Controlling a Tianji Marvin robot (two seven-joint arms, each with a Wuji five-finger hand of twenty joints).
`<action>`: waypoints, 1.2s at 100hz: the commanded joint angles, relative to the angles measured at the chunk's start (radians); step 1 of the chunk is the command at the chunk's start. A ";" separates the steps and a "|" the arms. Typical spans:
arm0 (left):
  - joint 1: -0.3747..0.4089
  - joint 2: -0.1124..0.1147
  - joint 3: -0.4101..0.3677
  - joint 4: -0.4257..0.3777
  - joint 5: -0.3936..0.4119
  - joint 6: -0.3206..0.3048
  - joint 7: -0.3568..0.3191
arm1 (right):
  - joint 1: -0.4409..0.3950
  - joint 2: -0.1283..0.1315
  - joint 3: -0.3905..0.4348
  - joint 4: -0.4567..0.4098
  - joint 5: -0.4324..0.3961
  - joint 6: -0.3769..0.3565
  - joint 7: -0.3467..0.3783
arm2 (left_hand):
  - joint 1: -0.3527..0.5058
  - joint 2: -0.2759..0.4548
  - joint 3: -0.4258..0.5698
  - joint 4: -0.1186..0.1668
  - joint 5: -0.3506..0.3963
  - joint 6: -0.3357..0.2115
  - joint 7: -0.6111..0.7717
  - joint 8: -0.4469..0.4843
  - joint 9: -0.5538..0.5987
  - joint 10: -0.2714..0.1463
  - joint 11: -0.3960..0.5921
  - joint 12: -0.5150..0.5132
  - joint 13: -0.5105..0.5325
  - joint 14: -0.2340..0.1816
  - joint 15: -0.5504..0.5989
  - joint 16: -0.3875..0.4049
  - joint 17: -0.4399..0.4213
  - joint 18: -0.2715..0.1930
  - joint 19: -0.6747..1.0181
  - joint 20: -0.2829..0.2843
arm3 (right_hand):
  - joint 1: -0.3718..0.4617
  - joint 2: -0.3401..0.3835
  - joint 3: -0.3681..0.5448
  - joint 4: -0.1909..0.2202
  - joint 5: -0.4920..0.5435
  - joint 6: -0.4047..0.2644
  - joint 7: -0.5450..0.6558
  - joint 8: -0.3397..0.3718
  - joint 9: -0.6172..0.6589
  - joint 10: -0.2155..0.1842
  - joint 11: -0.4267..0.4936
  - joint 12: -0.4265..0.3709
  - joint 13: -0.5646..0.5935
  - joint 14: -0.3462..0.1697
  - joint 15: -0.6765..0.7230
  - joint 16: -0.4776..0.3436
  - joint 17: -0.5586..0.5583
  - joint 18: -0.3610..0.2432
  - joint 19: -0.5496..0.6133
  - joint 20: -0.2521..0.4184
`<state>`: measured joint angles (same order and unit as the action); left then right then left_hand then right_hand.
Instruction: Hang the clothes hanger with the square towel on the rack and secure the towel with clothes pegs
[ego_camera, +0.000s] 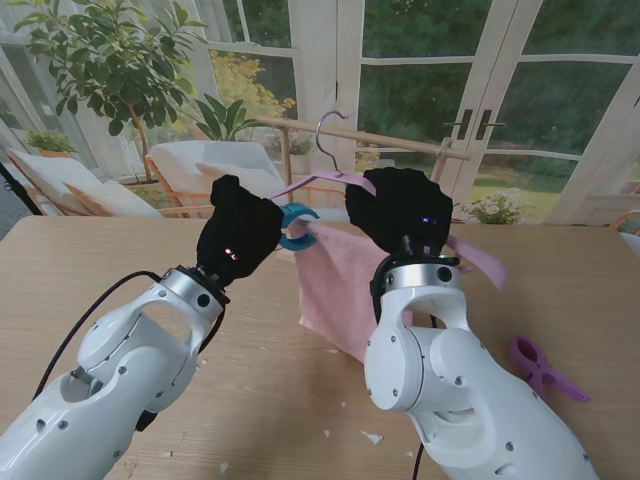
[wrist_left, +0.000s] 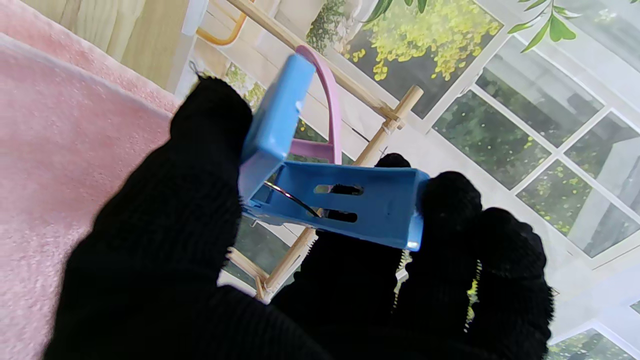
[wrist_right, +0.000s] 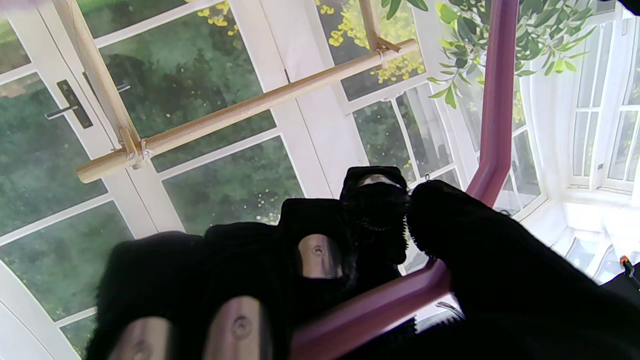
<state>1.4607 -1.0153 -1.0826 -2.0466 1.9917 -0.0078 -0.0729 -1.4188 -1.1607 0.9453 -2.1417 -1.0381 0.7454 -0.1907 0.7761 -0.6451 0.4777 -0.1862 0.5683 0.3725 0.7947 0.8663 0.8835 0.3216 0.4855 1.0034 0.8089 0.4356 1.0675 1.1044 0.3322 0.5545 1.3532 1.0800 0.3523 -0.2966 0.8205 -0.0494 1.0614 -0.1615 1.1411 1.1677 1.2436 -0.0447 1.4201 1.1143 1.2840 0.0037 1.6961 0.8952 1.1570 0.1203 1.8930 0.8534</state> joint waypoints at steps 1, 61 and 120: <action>-0.001 -0.001 0.003 -0.004 0.018 -0.008 -0.035 | -0.002 -0.008 -0.001 -0.010 -0.002 -0.005 0.008 | 0.429 0.330 0.332 0.137 0.172 -0.192 0.291 0.102 0.125 -0.150 0.446 0.087 -0.023 -0.038 -0.036 0.023 -0.031 -0.013 -0.001 0.005 | -0.025 0.082 -0.022 0.033 0.025 -0.010 0.012 0.018 0.034 0.013 0.041 0.019 0.028 -0.001 0.100 0.019 0.080 -0.179 0.201 0.032; 0.052 0.000 -0.033 -0.091 0.037 -0.079 -0.084 | -0.002 -0.008 0.002 -0.013 0.000 -0.002 0.011 | -0.053 0.258 0.460 0.164 -0.198 -0.086 -0.153 -0.313 -0.302 -0.122 0.056 -0.378 -0.348 -0.104 -0.348 -0.229 -0.201 -0.047 -0.169 -0.178 | -0.025 0.082 -0.022 0.033 0.025 -0.010 0.011 0.018 0.034 0.013 0.041 0.020 0.028 -0.001 0.099 0.019 0.080 -0.180 0.201 0.031; 0.102 -0.013 -0.092 -0.169 0.008 -0.138 -0.210 | -0.007 -0.005 0.012 -0.021 -0.002 0.005 0.023 | -0.464 0.196 0.259 0.028 -0.342 0.003 -0.591 -0.534 -0.580 -0.056 -0.211 -0.655 -0.590 -0.091 -0.718 -0.472 -0.369 -0.025 -0.525 -0.353 | -0.024 0.082 -0.023 0.033 0.025 -0.010 0.010 0.018 0.034 0.012 0.041 0.020 0.028 -0.001 0.100 0.020 0.080 -0.181 0.201 0.031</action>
<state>1.5516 -1.0222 -1.1601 -2.2003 2.0211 -0.1483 -0.2612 -1.4194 -1.1605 0.9522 -2.1481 -1.0376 0.7477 -0.1808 0.3605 -0.4484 0.7334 -0.1280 0.2459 0.3039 0.2288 0.3381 0.3321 0.2382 0.2929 0.3667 0.2470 0.3425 0.3740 0.6460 -0.0192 0.4994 0.8756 0.7474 0.3523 -0.2852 0.8186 -0.0494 1.0614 -0.1616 1.1411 1.1681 1.2437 -0.0449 1.4202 1.1145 1.2843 0.0035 1.6962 0.8988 1.1573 0.1201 1.8930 0.8534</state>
